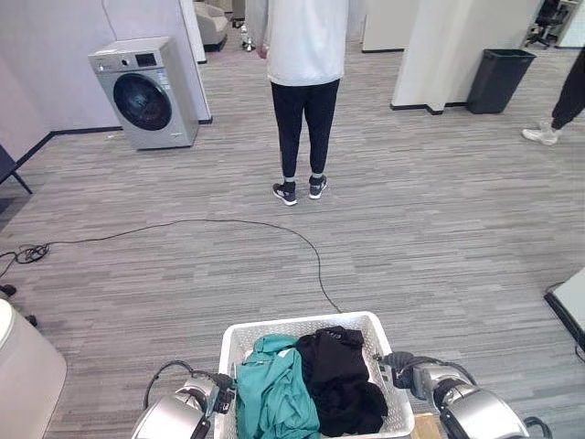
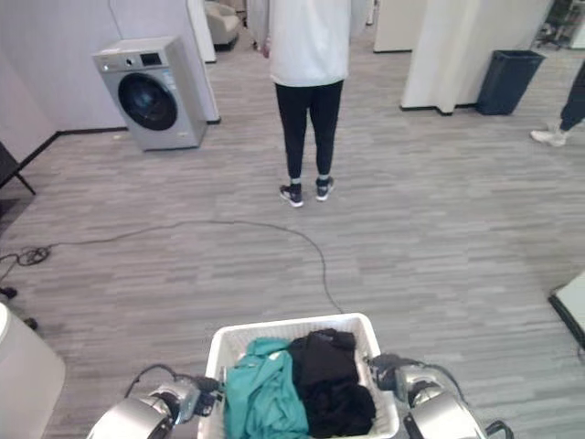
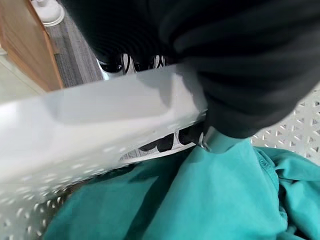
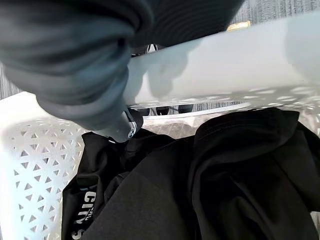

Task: Grab the laundry basket,head to the washer,open it,put in the laundry and shut it.

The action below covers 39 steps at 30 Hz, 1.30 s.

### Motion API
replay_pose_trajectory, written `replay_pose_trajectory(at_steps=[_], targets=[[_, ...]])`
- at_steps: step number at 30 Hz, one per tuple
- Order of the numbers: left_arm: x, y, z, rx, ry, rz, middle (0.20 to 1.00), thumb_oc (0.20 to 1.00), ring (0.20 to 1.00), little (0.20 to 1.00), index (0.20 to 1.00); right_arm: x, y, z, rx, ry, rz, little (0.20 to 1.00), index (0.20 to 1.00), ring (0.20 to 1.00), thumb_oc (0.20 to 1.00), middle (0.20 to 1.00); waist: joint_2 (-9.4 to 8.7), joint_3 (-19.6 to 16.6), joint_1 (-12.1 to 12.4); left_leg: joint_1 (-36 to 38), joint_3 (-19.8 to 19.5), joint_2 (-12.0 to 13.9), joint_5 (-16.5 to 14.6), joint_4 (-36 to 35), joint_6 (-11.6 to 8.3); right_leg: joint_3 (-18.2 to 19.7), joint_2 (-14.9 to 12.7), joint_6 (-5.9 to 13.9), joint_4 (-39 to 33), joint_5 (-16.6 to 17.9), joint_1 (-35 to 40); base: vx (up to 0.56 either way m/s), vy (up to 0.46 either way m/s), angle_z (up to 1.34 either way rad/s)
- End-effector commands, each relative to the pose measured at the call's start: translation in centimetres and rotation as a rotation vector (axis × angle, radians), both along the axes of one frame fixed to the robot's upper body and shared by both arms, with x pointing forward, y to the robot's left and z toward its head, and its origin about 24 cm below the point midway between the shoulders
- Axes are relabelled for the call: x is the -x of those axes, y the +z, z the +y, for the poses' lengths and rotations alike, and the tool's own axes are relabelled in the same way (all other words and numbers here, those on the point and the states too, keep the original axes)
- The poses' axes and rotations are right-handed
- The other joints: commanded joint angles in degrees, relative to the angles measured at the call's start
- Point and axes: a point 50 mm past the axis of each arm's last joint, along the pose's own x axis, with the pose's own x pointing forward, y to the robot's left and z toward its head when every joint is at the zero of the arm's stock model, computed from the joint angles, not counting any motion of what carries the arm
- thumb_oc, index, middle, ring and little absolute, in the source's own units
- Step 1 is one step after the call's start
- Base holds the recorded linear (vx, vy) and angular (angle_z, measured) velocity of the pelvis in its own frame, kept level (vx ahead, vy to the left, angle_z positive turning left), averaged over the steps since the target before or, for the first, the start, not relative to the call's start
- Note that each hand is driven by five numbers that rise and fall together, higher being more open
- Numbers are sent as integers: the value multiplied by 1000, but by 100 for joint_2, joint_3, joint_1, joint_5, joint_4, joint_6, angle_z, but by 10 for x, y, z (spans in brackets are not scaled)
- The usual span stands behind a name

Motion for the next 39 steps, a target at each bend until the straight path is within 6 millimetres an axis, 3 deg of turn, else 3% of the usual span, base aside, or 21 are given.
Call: replay_pose_trajectory(at_steps=[1, 3, 4, 6, 12, 15, 18, 19, 21, 23, 25, 26, 27, 28, 29, 31, 32, 33, 35, 36, 39], targets=[[-29, 16, 2, 187, 209, -96, 200, 200, 200, 200, 200, -11, 7, 0, -136, -125, -62, 200, 200, 200, 200, 200, -512, -106, -85, 6, 245, -398, -315, 664, -4, 506, -187, 279, 275, -379, 151, 10, -210, 4], [-30, 17, 2, 185, 222, -98, 200, 200, 200, 200, 200, -12, 8, -1, -119, -126, -75, 200, 200, 200, 200, 200, -692, 51, -117, -634, 279, -300, -254, 2149, -87, 533, -218, 164, 264, -376, 259, 17, -264, 7], [-30, 17, 2, 185, 222, -98, 200, 200, 200, 200, 200, -12, 8, -1, -119, -126, -75, 200, 200, 200, 200, 200, -686, 49, -122, -657, 270, -288, -269, 2184, -91, 527, -209, 161, 263, -375, 254, 58, -163, 19], [-32, 17, -2, 202, 214, -98, 200, 200, 200, 200, 200, -14, 10, -5, -103, -132, -82, 200, 200, 200, 200, 200, -694, 91, -38, -1180, 301, -492, -161, 1744, -1, 547, -266, 197, 151, -409, 399, 159, -9, 17], [-33, 18, -2, 198, 191, -106, 200, 200, 200, 200, 200, -18, 11, -3, -85, -106, -89, 200, 200, 200, 200, 200, -515, 165, 224, -1811, 39, -258, 794, -154, -130, 840, -139, 192, 17, -707, 868, 301, 66, 1], [-26, 14, -1, 204, 210, -83, 200, 200, 200, 200, 200, -15, 8, 3, -95, -92, -65, 200, 200, 200, 200, 200, -406, 61, 300, -1674, 156, -153, 975, -155, -177, 1025, -69, 175, 71, -900, 1127, 389, 118, -52], [-18, 10, -1, 208, 220, -57, 200, 200, 200, 200, 200, -12, 5, 11, -125, -96, -48, 200, 200, 200, 200, 200, -355, -178, 426, -1485, -34, -369, 983, -39, 21, 1179, -240, 244, 335, -1178, 1352, 588, 298, -65], [-13, 7, -1, 218, 223, -45, 200, 200, 200, 200, 200, -8, 1, 22, -231, -140, -55, 200, 200, 200, 200, 200, -429, -283, 484, -1335, 74, -576, 736, 157, 192, 1162, -505, 444, 1070, -963, 1259, 310, 189, -43], [-12, 7, -3, 219, 219, -44, 200, 200, 200, 200, 200, -5, 0, 23, -261, -145, -48, 200, 200, 200, 200, 200, -460, -310, 525, -1265, 170, -666, 594, 294, 278, 1143, -613, 603, 1498, -659, 1154, 339, 210, -37], [-15, 8, -7, 216, 196, -38, 200, 200, 200, 200, 200, -5, 0, 22, -250, -143, -44, 200, 200, 200, 200, 200, -433, -292, 558, -1045, 169, -803, 440, 334, 438, 1103, -732, 852, 2648, 385, 715, 338, 260, -38], [-22, 11, -11, 211, 174, -46, 200, 200, 200, 200, 200, -10, 2, 25, -245, -132, -42, 200, 200, 200, 200, 200, -276, -70, 484, -592, 151, -822, 319, 207, 598, 718, -868, 885, 3775, 878, 91, 286, 351, -38], [-24, 13, -11, 204, 171, -49, 200, 200, 200, 200, 200, -12, 3, 28, -246, -123, -40, 200, 200, 200, 200, 200, -153, -19, 460, -456, 182, -775, 256, 154, 645, 458, -882, 843, 4086, 815, -111, 286, 325, -5], [-31, 16, -10, 184, 154, -67, 200, 200, 200, 200, 200, -13, 3, 28, -232, -115, -37, 200, 200, 200, 200, 200, -114, 61, 335, -311, 38, -817, 175, 119, 657, 519, -612, 802, 4341, 435, -423, 437, 261, 52], [-36, 20, -7, 174, 169, -76, 200, 200, 200, 200, 200, -15, 5, 27, -218, -133, -36, 200, 200, 200, 200, 200, -106, 137, 179, 11, -157, -904, 80, 28, 671, 345, -283, 727, 4069, -104, -1018, 350, 134, 84], [-36, 20, -7, 174, 170, -77, 200, 200, 200, 200, 200, -15, 5, 27, -218, -133, -37, 200, 200, 200, 200, 200, -94, 135, 172, 2, -164, -889, 86, 28, 667, 333, -270, 721, 4043, -84, -1013, 350, 105, 84], [-39, 22, -4, 177, 184, -85, 200, 200, 200, 200, 200, -20, 7, 32, -219, -133, -48, 200, 200, 200, 200, 200, -91, 157, 160, 266, -119, -885, -64, -95, 575, -333, -638, 569, 2794, -415, -1048, 219, 20, 65], [-39, 22, -4, 177, 185, -85, 200, 200, 200, 200, 200, -20, 7, 32, -219, -133, -48, 200, 200, 200, 200, 200, -79, 152, 152, 257, -127, -868, -55, -97, 570, -350, -620, 560, 2746, -385, -1032, 548, -46, 74], [-42, 23, -6, 179, 157, -92, 200, 200, 200, 200, 200, -22, 8, 29, -231, -163, -64, 200, 200, 200, 200, 200, -204, 158, -24, 606, -489, -1052, -284, -147, 492, 389, -183, 578, 1106, -95, -1183, 438, -40, 51], [-42, 23, -6, 179, 157, -92, 200, 200, 200, 200, 200, -22, 8, 29, -231, -163, -65, 200, 200, 200, 200, 200, -207, 153, -23, 596, -486, -1053, -274, -147, 492, 391, -182, 577, 1070, -66, -1178, 305, -28, 26], [-44, 24, -7, 185, 153, -100, 200, 200, 200, 200, 200, -22, 9, 27, -235, -178, -74, 200, 200, 200, 200, 200, -273, 143, -80, 719, -549, -1097, -408, -155, 471, 525, -297, 666, 667, 203, -1394, 417, -39, 35], [-36, 20, -6, 188, 154, -63, 200, 200, 200, 200, 200, -9, 1, 23, -207, -165, -18, 200, 200, 200, 200, 200, -308, 35, -127, 1121, -684, -1043, -685, -16, 383, 141, -439, 728, 470, 446, -1377, 503, -107, 45]])
